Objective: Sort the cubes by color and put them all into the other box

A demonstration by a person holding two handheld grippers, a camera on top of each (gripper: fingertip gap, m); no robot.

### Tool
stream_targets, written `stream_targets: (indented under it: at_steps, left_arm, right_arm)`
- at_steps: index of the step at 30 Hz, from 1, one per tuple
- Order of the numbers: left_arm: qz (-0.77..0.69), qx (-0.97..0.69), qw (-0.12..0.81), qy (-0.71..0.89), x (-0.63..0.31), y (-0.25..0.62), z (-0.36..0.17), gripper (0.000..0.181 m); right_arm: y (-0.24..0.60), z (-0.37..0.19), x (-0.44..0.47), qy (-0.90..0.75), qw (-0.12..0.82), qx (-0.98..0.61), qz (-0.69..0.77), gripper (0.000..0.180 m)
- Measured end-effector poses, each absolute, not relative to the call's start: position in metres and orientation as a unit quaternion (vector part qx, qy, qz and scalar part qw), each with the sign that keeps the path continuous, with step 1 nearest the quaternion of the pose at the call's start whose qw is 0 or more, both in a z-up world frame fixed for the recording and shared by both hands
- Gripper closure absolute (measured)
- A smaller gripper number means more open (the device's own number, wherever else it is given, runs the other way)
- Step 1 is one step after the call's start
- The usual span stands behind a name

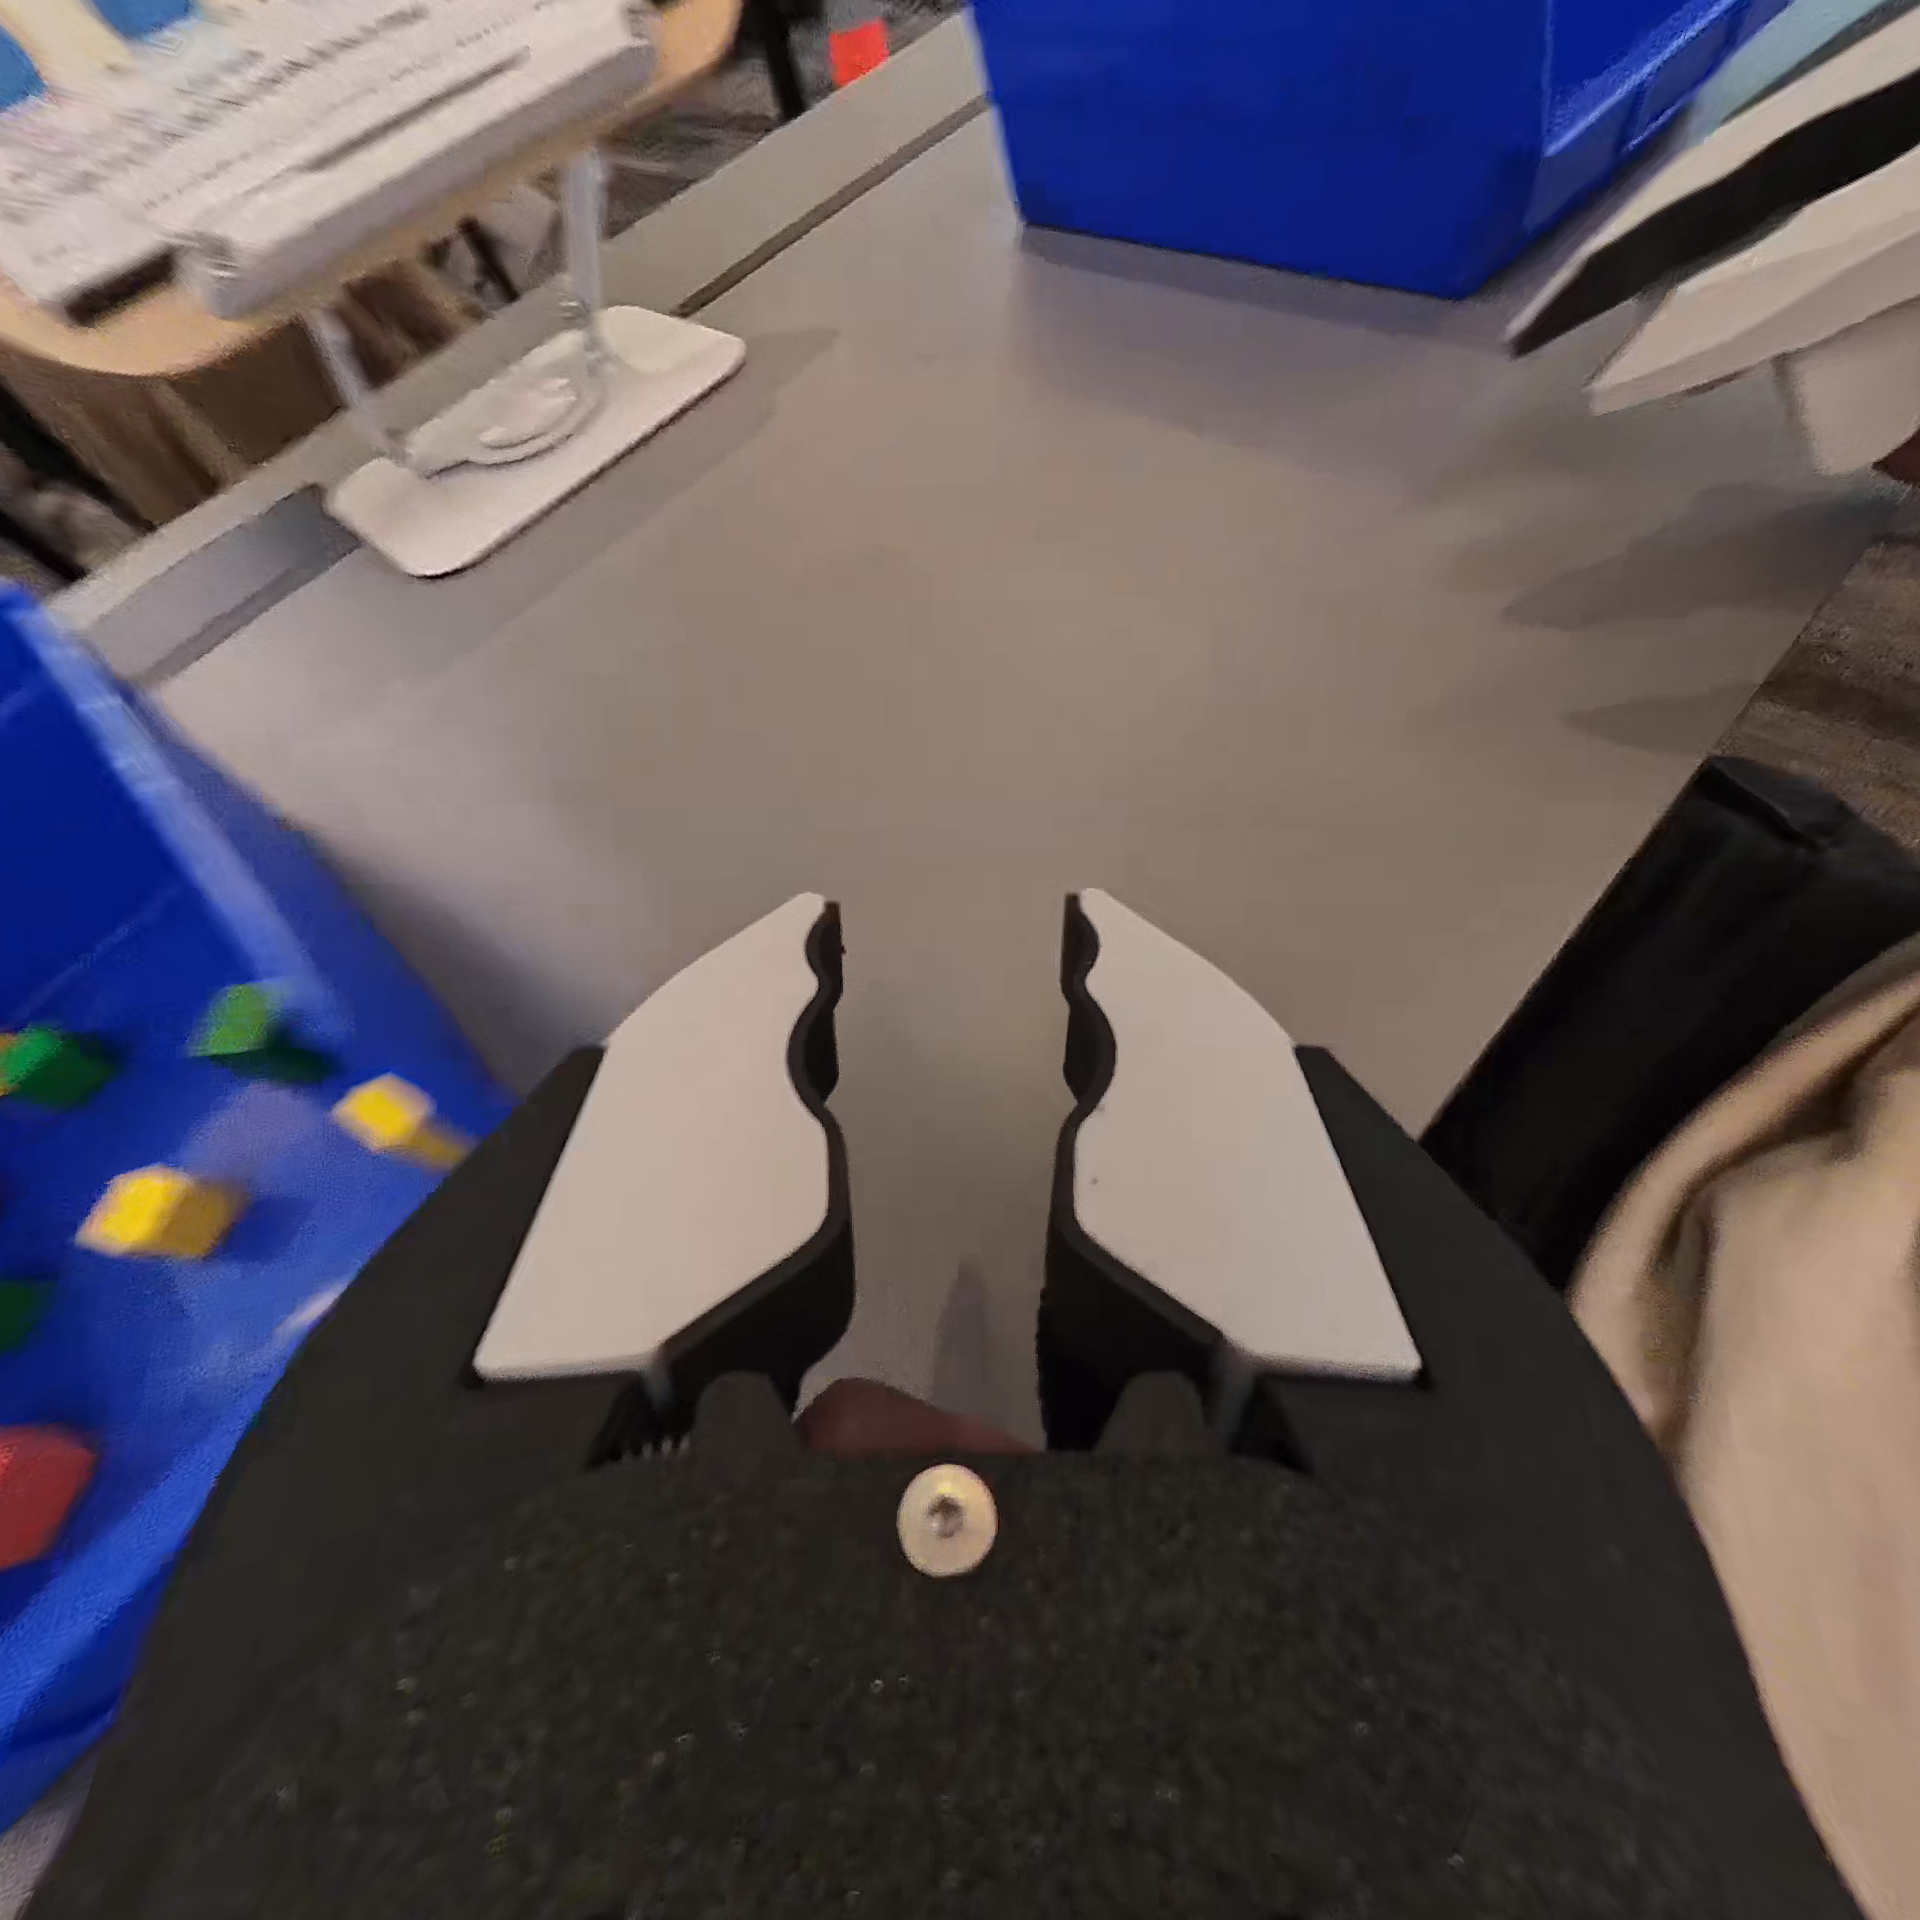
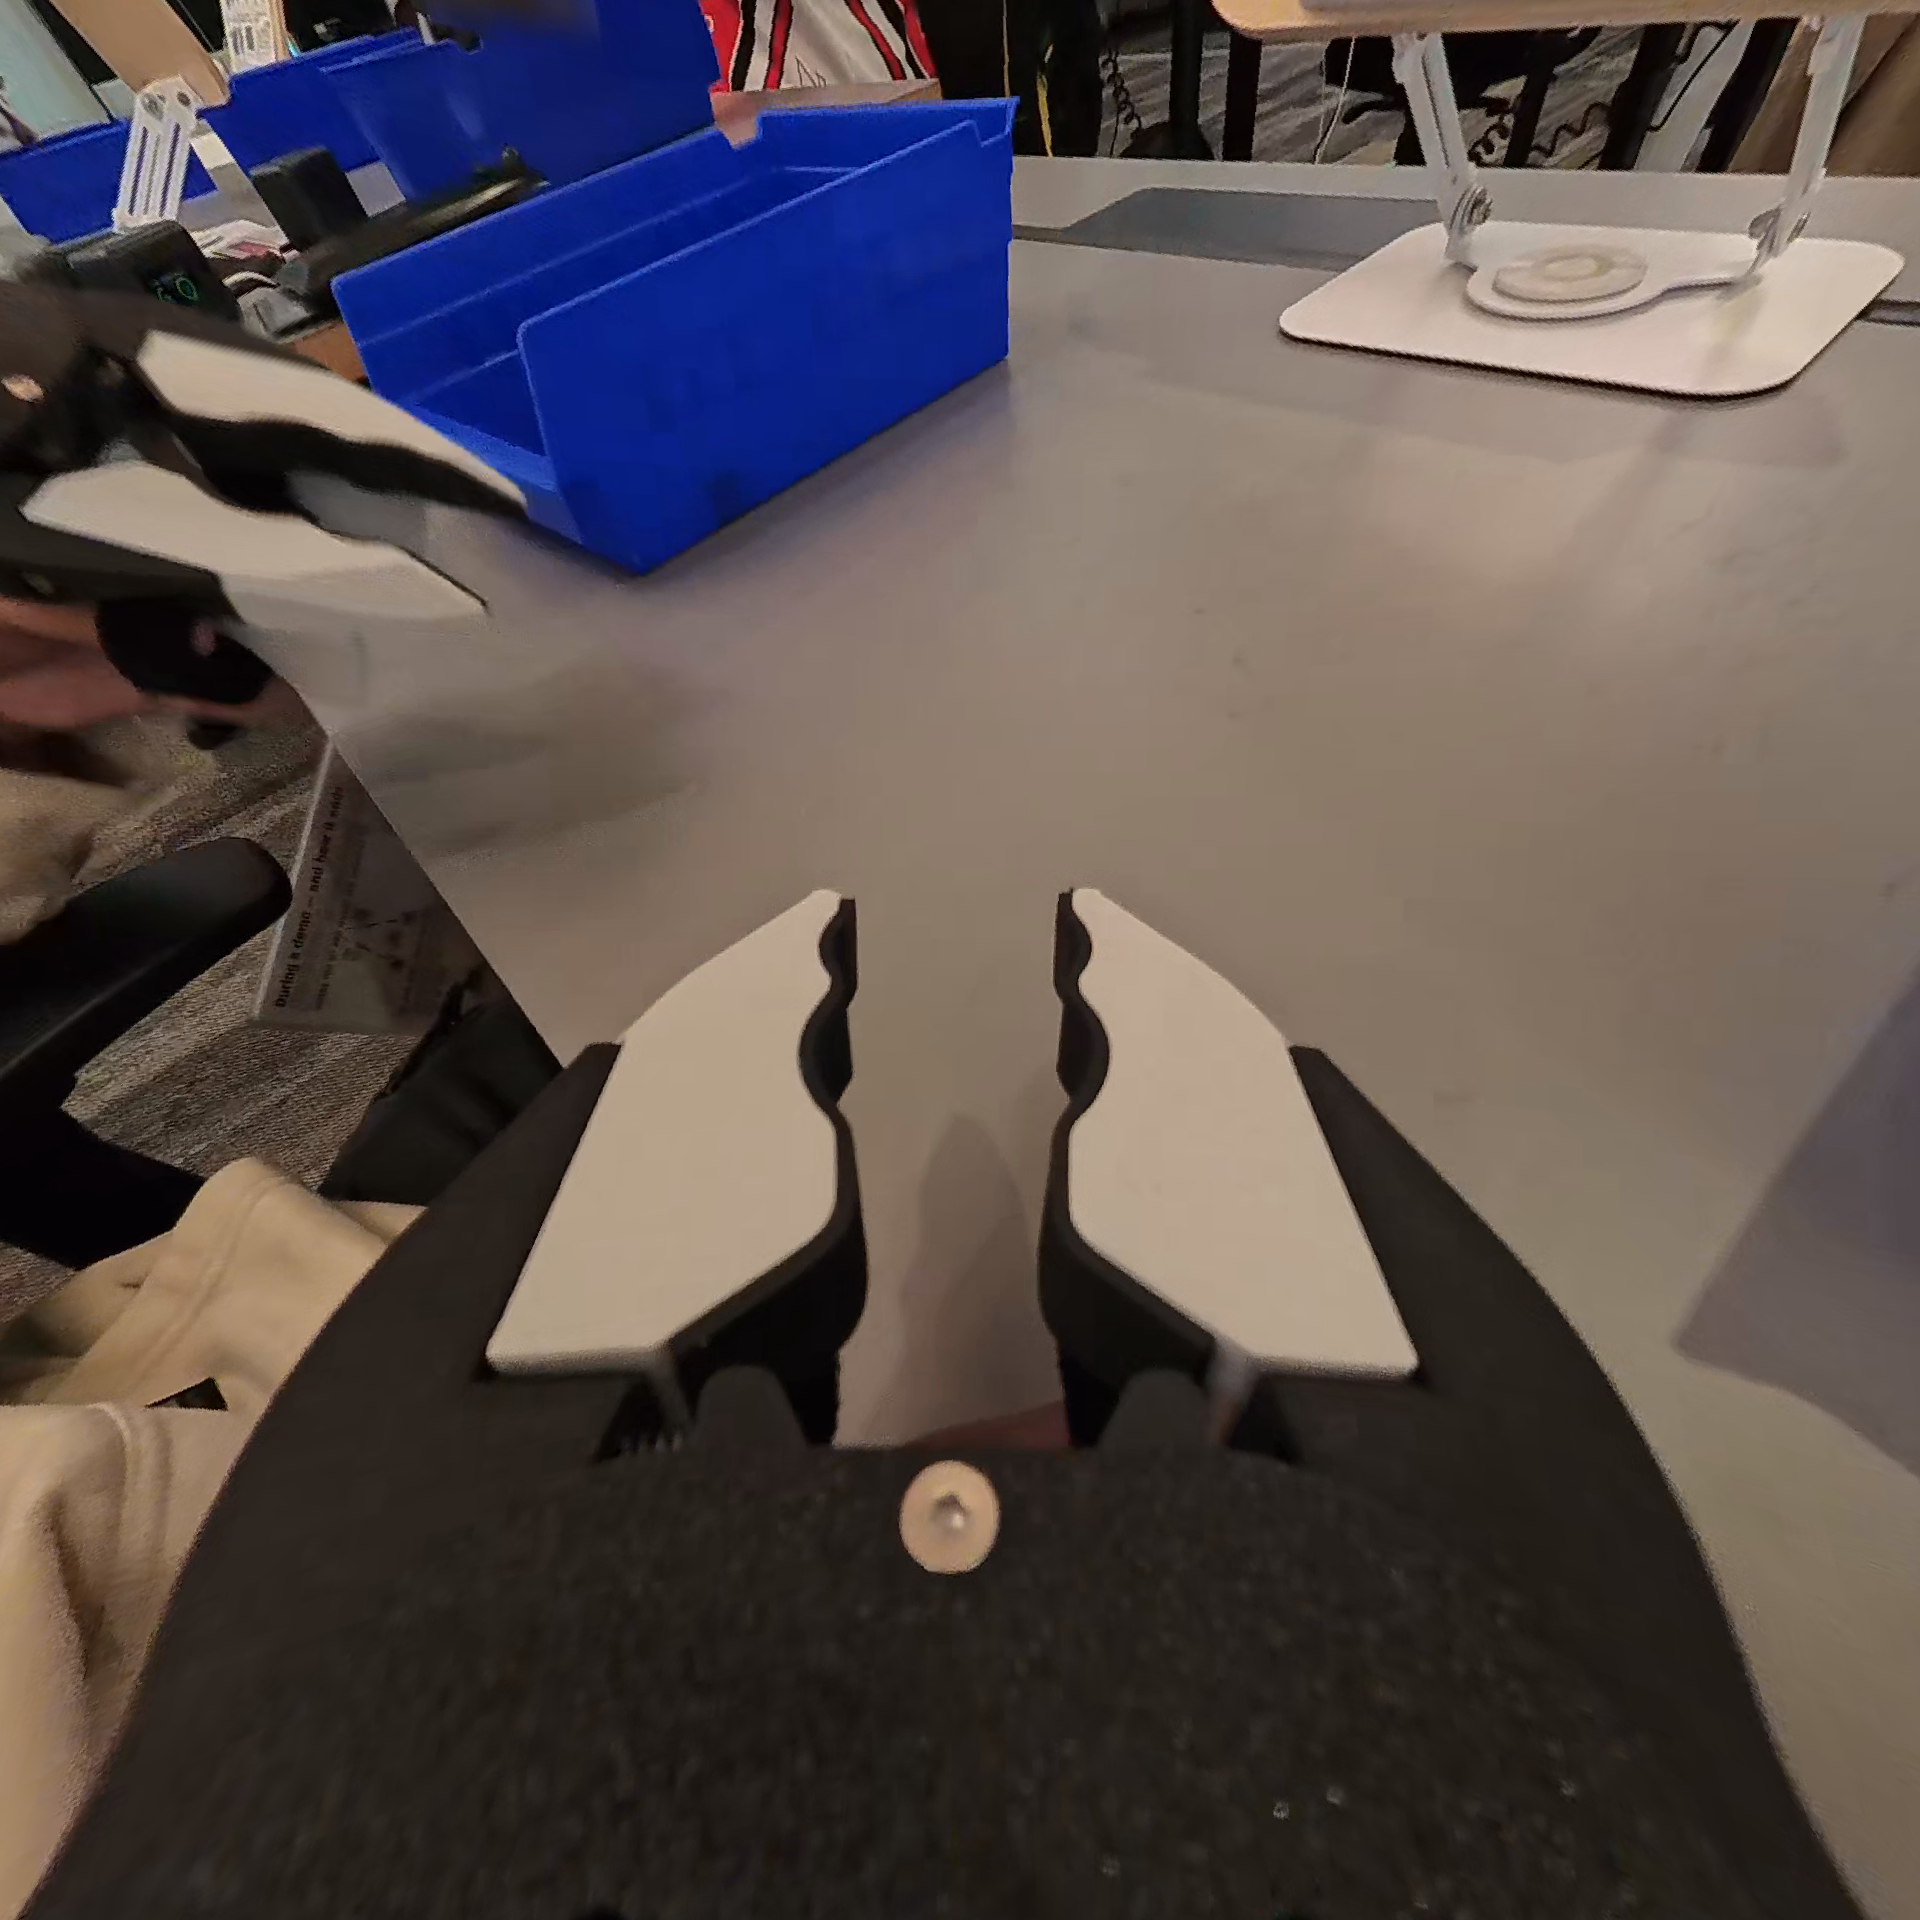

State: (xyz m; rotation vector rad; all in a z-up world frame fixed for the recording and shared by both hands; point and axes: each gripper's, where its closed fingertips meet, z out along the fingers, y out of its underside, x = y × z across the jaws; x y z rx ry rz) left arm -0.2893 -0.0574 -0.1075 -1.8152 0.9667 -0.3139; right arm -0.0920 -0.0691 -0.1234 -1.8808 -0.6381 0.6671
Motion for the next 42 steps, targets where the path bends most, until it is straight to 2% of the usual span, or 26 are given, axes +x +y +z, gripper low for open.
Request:
stream_targets:
  at_steps: [4,8,11,18,22,23,26,28,31,36,38,42]
  left_arm:
    - [0.012,-0.782,0.448,0.432,-0.384,-0.023,-0.076,0.144]
    - [0.153,-0.805,0.257,0.513,-0.481,0.022,-0.084,0.143]
    - [0.150,-0.827,0.124,0.528,-0.515,0.047,-0.105,0.141]
    - [0.180,-0.817,-0.089,0.540,-0.548,0.072,-0.152,0.137]
    - [0.190,-0.816,-0.139,0.527,-0.561,0.077,-0.172,0.138]
    - [0.190,-0.818,-0.147,0.522,-0.563,0.078,-0.177,0.151]
    - [0.185,-0.818,-0.170,0.517,-0.564,0.074,-0.180,0.151]
    - [0.176,-0.820,-0.132,0.528,-0.555,0.076,-0.170,0.151]
    - [0.154,-0.830,0.001,0.536,-0.527,0.082,-0.138,0.151]
    - [0.008,-0.774,0.356,0.523,-0.443,0.065,-0.070,0.151]
    - [-0.061,-0.735,0.464,0.490,-0.419,0.049,-0.053,0.151]
    - [-0.129,-0.697,0.544,0.449,-0.397,0.018,-0.060,0.151]
  right_arm:
    - [-0.070,-0.122,-0.093,-0.263,0.494,-0.777,0.288,0.144]
    - [-0.070,-0.127,-0.097,-0.271,0.481,-0.779,0.297,0.144]
    - [-0.071,-0.132,-0.101,-0.279,0.469,-0.782,0.302,0.145]
    - [-0.074,-0.132,-0.097,-0.287,0.469,-0.779,0.301,0.146]
    - [-0.073,-0.132,-0.092,-0.280,0.465,-0.781,0.309,0.146]
    - [-0.072,-0.132,-0.091,-0.278,0.465,-0.780,0.313,0.146]
    - [-0.071,-0.131,-0.091,-0.276,0.461,-0.780,0.320,0.147]
    - [-0.071,-0.130,-0.090,-0.275,0.462,-0.781,0.318,0.147]
    - [-0.070,-0.127,-0.087,-0.272,0.469,-0.778,0.316,0.148]
    - [-0.066,-0.122,-0.081,-0.261,0.479,-0.776,0.317,0.148]
    - [-0.064,-0.119,-0.080,-0.251,0.483,-0.772,0.328,0.148]
    - [-0.061,-0.108,-0.084,-0.219,0.479,-0.753,0.394,0.148]
